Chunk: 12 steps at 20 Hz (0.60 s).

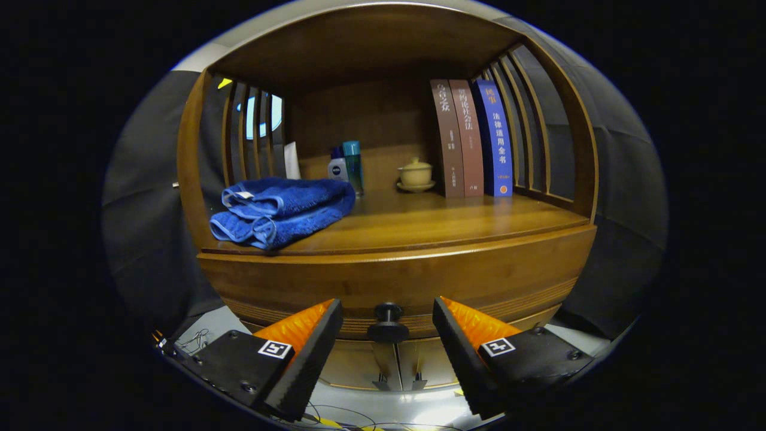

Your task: Pull open the drawer, take out the items inside it, and place them on the countertop above the cabinet.

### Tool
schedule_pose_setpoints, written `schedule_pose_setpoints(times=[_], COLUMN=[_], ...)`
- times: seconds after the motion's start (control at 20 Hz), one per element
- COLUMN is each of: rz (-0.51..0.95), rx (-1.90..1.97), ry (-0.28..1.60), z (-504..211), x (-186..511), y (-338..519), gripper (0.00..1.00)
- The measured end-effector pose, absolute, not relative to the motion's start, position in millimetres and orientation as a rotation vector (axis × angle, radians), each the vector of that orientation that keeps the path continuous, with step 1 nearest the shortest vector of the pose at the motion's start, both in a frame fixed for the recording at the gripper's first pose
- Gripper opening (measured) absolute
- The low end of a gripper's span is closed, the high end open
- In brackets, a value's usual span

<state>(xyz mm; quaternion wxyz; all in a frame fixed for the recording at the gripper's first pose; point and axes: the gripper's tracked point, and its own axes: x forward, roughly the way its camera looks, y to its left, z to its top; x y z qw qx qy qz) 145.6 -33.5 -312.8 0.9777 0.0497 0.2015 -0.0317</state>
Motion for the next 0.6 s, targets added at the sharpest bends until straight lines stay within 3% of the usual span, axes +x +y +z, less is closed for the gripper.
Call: schedule_pose_setpoints(times=[0.1, 0.2, 0.35, 0.5, 0.55, 0.6], rz=[-0.060, -0.068, -0.082, -0.075, -0.072, -0.069], rx=[0.102, 0.099, 0.101, 0.089, 0.083, 0.082], ry=[0.431, 0.474, 0.477, 0.485, 0.487, 0.488], z=[-324, -340, -349, -347, -346, -346], x=[149, 151, 159, 155, 153, 152], y=[-32, -32, -33, -35, -35, -35], gripper=[0.97, 0.86, 0.51, 0.41, 0.33, 0.33])
